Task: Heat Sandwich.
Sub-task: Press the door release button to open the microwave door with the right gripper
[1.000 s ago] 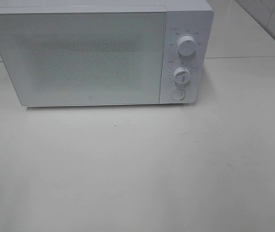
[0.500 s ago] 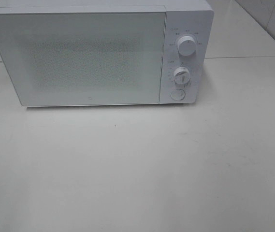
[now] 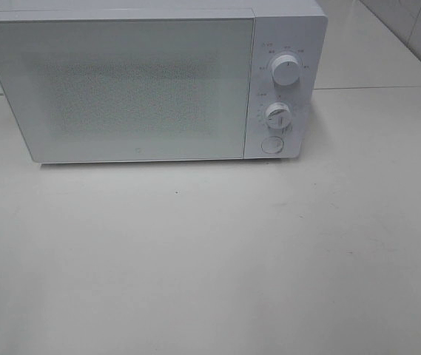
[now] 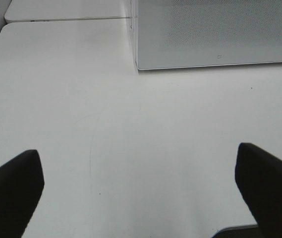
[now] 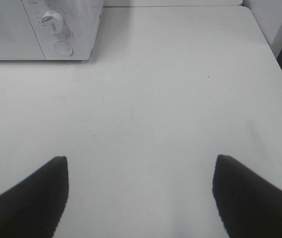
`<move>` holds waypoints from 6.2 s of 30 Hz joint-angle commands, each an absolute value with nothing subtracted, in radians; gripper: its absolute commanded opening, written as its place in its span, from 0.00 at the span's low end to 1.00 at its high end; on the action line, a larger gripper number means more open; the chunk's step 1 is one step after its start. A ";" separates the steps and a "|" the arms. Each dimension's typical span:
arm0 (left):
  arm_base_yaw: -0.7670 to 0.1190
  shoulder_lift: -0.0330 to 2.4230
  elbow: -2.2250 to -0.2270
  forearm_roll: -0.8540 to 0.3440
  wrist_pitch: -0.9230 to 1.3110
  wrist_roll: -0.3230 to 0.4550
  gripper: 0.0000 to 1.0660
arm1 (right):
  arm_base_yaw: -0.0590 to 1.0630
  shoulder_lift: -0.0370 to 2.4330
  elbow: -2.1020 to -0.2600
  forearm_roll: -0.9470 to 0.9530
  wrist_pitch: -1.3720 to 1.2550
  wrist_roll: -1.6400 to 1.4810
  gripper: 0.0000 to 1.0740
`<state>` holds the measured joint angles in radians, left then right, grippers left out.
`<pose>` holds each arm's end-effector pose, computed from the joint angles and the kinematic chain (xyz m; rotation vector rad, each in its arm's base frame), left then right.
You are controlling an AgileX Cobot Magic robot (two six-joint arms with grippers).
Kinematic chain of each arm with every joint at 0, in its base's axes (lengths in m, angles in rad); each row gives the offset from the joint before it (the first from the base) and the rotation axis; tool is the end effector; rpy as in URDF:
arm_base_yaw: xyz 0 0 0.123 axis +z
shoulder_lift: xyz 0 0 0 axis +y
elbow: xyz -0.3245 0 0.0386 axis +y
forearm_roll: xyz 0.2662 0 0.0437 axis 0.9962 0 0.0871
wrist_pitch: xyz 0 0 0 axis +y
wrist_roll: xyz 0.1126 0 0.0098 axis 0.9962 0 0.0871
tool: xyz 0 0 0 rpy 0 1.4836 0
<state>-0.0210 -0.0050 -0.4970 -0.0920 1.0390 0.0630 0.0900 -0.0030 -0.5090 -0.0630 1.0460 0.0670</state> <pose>-0.0110 -0.0087 0.2775 0.0879 2.0163 -0.0830 -0.0116 -0.0072 0.2804 -0.0204 2.0160 0.0248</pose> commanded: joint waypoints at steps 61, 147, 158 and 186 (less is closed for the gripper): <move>-0.019 -0.027 -0.494 -0.096 1.039 0.066 0.97 | 0.084 1.107 -0.544 -0.063 -0.203 0.110 0.71; -0.019 -0.025 -0.494 -0.096 1.039 0.066 0.97 | 0.818 1.772 -0.454 0.825 -1.088 0.575 0.71; -0.019 -0.025 -0.494 -0.096 1.039 0.066 0.97 | 0.818 1.772 -0.454 0.821 -1.083 1.105 0.65; -0.019 -0.025 -0.494 -0.096 1.039 0.066 0.97 | 0.813 1.790 -0.454 0.773 -0.987 1.367 0.00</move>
